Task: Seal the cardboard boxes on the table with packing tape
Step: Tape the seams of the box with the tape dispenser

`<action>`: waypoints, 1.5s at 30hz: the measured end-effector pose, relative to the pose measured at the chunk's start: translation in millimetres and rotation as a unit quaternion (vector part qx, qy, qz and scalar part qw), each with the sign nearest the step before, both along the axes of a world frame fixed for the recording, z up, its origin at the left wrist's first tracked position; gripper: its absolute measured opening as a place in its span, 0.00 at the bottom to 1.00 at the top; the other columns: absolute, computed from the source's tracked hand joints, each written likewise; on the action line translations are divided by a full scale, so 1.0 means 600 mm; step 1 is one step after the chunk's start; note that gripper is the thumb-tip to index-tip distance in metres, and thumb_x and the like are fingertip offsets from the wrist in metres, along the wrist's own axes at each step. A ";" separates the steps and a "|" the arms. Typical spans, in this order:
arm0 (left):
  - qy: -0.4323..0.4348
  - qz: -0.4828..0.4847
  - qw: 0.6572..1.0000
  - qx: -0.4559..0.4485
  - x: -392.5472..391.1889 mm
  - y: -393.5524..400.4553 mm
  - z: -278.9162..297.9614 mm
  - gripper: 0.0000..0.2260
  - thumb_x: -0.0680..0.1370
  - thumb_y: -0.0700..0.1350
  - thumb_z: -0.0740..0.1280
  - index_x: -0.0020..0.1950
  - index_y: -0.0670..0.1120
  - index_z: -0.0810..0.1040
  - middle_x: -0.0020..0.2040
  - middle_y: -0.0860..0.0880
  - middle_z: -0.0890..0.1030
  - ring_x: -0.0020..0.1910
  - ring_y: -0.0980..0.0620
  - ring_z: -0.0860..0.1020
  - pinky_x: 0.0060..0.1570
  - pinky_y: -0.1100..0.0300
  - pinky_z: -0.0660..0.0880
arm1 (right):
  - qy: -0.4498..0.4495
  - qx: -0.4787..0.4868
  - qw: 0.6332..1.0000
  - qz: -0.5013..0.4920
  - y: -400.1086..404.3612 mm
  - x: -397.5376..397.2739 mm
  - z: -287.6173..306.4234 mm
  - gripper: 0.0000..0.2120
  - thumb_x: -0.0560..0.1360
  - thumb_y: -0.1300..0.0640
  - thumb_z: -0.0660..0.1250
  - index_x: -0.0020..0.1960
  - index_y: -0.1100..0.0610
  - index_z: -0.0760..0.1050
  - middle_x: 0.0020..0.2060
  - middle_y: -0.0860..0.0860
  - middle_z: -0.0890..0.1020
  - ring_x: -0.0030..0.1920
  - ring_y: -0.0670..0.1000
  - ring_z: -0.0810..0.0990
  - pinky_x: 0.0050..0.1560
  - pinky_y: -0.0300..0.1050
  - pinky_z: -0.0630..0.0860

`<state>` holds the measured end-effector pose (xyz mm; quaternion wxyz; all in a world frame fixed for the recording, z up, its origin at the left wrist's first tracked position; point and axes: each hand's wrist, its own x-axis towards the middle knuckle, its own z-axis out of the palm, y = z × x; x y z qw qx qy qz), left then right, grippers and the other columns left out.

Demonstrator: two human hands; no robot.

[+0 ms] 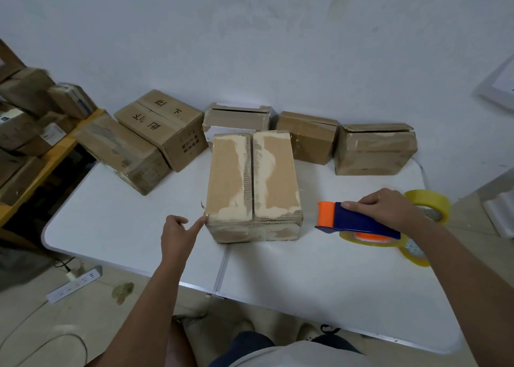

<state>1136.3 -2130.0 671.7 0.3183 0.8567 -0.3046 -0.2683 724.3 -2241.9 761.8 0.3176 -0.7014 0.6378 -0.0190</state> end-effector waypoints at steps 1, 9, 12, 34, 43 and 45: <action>-0.002 -0.001 1.000 0.000 0.000 0.000 -0.001 0.25 0.72 0.60 0.74 0.56 0.44 0.71 0.50 0.45 0.75 0.49 0.46 0.76 0.46 0.53 0.74 | 0.003 0.001 1.000 0.002 0.000 0.000 0.000 0.23 0.74 0.34 0.63 0.48 0.52 0.84 0.40 0.48 0.85 0.40 0.48 0.82 0.45 0.45 0.79; -0.008 -0.010 1.000 0.018 0.006 -0.002 -0.013 0.26 0.72 0.61 0.73 0.56 0.44 0.71 0.51 0.45 0.75 0.49 0.45 0.76 0.48 0.50 0.76 | -0.025 0.009 1.000 -0.007 -0.004 -0.006 -0.012 0.22 0.71 0.33 0.64 0.48 0.50 0.84 0.39 0.46 0.85 0.40 0.48 0.83 0.47 0.48 0.81; -0.009 -0.005 1.000 0.005 0.002 -0.001 -0.017 0.25 0.72 0.60 0.73 0.56 0.43 0.71 0.50 0.44 0.75 0.48 0.44 0.76 0.45 0.52 0.74 | -0.037 0.005 0.999 -0.012 -0.009 -0.008 -0.016 0.27 0.66 0.28 0.63 0.48 0.47 0.84 0.40 0.45 0.85 0.41 0.47 0.83 0.47 0.47 0.81; 0.017 0.015 0.999 0.026 -0.001 0.003 -0.023 0.25 0.73 0.62 0.71 0.58 0.44 0.71 0.49 0.43 0.75 0.43 0.48 0.75 0.42 0.55 0.72 | -0.044 0.026 0.999 -0.010 -0.025 -0.012 -0.079 0.21 0.71 0.33 0.66 0.50 0.48 0.84 0.41 0.44 0.84 0.41 0.45 0.81 0.41 0.40 0.77; 0.040 -0.018 0.993 0.110 0.016 -0.008 -0.013 0.43 0.73 0.66 0.68 0.78 0.42 0.59 0.61 0.41 0.77 0.61 0.42 0.75 0.58 0.49 0.73 | -0.038 0.020 0.999 0.000 -0.031 -0.011 -0.091 0.21 0.71 0.32 0.65 0.49 0.46 0.83 0.40 0.43 0.83 0.41 0.45 0.81 0.44 0.42 0.79; 0.033 -0.028 0.991 0.128 0.025 -0.009 -0.011 0.44 0.72 0.67 0.67 0.79 0.44 0.59 0.71 0.38 0.68 0.69 0.39 0.70 0.66 0.44 0.69 | -0.037 0.018 0.999 -0.005 -0.032 -0.013 -0.093 0.22 0.71 0.31 0.65 0.49 0.46 0.84 0.40 0.42 0.83 0.40 0.45 0.81 0.44 0.43 0.80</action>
